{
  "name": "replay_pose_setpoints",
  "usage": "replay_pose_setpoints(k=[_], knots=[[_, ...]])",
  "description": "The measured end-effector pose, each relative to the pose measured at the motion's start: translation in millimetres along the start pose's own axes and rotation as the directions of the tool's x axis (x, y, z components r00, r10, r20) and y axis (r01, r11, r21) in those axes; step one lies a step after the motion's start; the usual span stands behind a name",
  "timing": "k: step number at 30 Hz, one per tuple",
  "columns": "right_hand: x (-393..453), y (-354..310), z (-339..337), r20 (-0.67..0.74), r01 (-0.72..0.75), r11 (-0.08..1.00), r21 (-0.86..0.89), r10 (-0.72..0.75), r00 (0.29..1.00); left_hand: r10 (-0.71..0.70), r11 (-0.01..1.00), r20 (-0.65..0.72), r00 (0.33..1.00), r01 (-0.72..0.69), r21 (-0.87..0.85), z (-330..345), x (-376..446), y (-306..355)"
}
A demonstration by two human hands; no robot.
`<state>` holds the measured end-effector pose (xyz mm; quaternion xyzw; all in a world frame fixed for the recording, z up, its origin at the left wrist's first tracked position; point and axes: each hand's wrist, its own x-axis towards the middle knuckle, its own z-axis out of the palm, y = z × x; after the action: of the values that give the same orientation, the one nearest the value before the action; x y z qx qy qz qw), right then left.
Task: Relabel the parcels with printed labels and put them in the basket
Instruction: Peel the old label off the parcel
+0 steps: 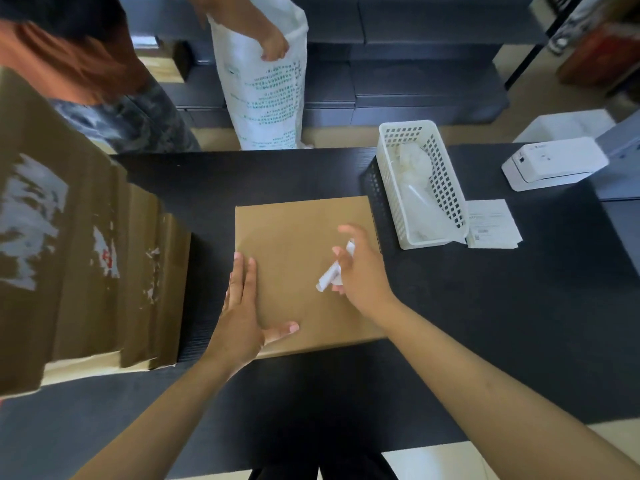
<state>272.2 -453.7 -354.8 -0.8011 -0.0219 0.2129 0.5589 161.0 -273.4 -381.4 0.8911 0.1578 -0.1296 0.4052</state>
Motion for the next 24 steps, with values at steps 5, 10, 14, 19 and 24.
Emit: replay_pose_setpoints(k=[5, 10, 14, 19, 24], knots=[[-4, -1, 2, 0.069, -0.013, 0.983, -0.185, 0.026, 0.997, 0.029, 1.000, 0.017, 0.999, -0.029, -0.002, -2, -1, 1], [-12, 2, -2, 0.257, 0.175, 0.931, -0.320, -0.092, 0.962, 0.022, 0.999, 0.036, 0.999, -0.023, 0.032, -3, -1, 2], [-16, -4, 2, 0.251, 0.251, 0.881, -0.401, -0.158, 0.955, 0.015, 0.999, 0.044, 0.999, -0.017, 0.050, -3, -1, 3], [-25, -12, 1, 0.156, 0.232, 0.792, -0.565, -0.174, 0.972, -0.019, 0.980, 0.033, 0.999, 0.012, 0.200, -2, 0, 6], [-25, -8, 0, 0.179, 0.266, 0.758, -0.596, -0.197, 0.964, -0.076, 0.890, -0.034, 0.997, 0.083, 0.449, -1, 4, 19]])
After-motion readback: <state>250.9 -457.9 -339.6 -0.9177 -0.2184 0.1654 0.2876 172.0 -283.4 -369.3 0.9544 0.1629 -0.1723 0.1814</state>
